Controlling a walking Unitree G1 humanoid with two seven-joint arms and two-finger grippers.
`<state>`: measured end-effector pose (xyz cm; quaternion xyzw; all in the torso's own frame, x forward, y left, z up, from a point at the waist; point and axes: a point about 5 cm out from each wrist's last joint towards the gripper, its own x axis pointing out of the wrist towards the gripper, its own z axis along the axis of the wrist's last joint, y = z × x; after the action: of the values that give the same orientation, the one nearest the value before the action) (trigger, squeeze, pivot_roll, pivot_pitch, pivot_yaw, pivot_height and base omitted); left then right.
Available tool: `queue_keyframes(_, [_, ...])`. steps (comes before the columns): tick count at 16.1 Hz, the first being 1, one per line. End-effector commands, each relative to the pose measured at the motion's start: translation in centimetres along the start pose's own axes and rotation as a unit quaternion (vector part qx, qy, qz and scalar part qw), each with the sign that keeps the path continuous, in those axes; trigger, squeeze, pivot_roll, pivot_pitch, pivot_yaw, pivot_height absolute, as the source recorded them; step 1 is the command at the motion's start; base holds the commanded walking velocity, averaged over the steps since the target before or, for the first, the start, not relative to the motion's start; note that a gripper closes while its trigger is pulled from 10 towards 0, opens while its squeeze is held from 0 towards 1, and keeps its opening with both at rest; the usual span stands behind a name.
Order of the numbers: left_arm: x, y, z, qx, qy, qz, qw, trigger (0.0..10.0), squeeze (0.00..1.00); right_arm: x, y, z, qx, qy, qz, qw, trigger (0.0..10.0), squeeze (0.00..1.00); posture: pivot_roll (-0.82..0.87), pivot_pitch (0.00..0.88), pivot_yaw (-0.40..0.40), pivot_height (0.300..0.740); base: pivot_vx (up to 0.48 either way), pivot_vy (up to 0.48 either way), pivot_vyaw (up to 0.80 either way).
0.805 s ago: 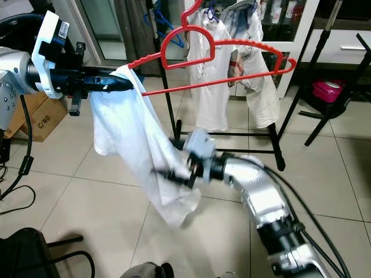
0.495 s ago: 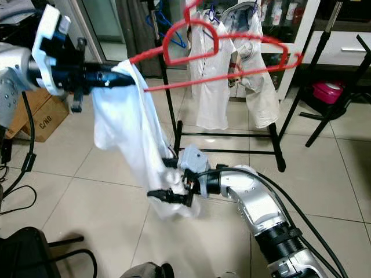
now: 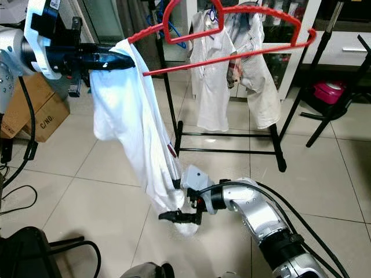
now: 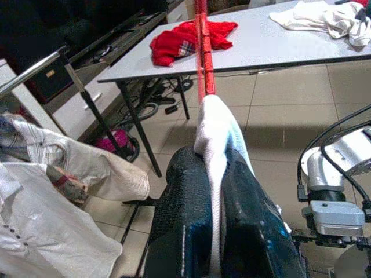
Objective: Hang hanger
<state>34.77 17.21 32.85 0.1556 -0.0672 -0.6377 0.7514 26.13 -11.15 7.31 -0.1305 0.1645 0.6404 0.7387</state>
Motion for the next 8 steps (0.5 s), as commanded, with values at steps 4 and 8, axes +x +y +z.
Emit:
queue_keyframes(4, [-0.6,0.7,1.3,0.026,-0.008,0.017,0.999,0.0,0.00,-0.3,1.0,-1.1,0.015,0.007,0.018,1.000,9.7,0.00,-0.07,0.047,0.183,0.740,0.000,0.000,0.00])
queue_keyframes(8, [-0.6,0.8,1.1,0.026,-0.008,0.017,0.999,0.0,0.00,-1.1,0.9,-1.9,0.034,0.009,0.015,0.999,0.0,0.00,-0.08,0.044,0.186,0.740,0.000,0.000,0.00])
